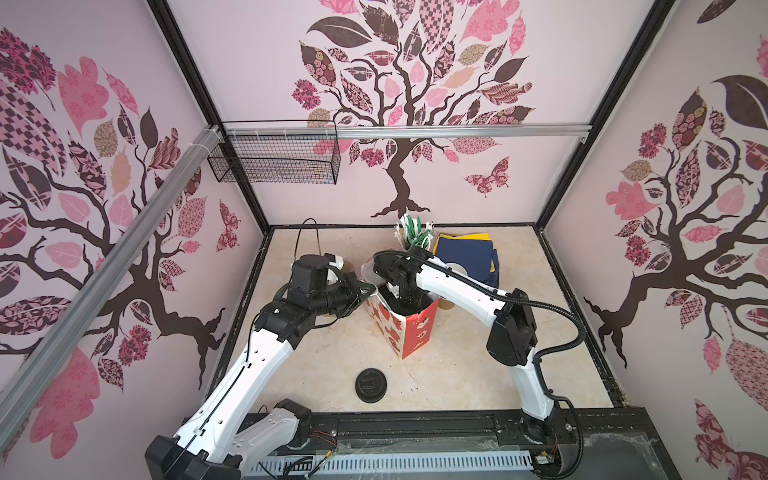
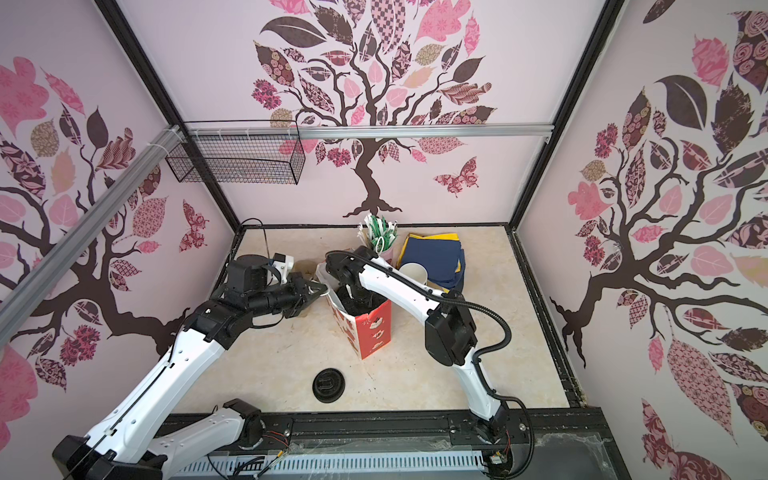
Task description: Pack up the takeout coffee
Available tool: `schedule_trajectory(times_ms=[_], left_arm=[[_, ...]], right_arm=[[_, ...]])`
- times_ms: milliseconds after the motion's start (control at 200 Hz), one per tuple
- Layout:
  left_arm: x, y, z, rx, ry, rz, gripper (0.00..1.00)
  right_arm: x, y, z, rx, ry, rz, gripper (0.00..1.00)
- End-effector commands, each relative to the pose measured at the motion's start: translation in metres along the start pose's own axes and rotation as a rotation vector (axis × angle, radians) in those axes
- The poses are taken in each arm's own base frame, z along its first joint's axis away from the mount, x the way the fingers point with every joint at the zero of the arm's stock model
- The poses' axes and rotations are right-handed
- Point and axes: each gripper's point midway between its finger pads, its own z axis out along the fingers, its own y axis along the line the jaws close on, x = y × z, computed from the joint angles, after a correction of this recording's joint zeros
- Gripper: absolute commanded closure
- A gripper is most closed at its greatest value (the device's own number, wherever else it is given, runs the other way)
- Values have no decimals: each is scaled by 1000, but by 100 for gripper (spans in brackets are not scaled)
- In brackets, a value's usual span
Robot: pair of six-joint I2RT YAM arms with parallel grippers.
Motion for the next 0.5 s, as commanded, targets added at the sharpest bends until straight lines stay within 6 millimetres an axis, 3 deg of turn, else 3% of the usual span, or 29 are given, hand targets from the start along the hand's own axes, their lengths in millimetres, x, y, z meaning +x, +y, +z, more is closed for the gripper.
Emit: schedule_trajectory(times_ms=[0, 495], left_arm=[[0, 5, 2, -15, -8, 15, 100], [0, 6, 2, -24, -2, 11, 100]], right_arm=[[-24, -8, 83, 60, 38, -7, 36], [-15, -8, -13, 5, -97, 15, 15]])
